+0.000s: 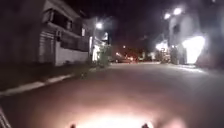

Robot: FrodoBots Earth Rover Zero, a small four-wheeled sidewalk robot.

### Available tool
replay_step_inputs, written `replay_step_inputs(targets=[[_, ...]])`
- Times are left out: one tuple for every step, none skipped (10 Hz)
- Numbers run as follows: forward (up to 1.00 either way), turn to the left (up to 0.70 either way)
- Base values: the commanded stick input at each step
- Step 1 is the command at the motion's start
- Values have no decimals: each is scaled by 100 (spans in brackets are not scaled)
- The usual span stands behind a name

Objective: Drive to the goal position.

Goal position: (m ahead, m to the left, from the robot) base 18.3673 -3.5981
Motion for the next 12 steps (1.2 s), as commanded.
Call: replay_step_inputs(targets=[[100,0],[100,0],[100,0],[100,0],[100,0],[100,0],[100,0],[100,0],[100,0],[100,0],[100,0],[100,0]])
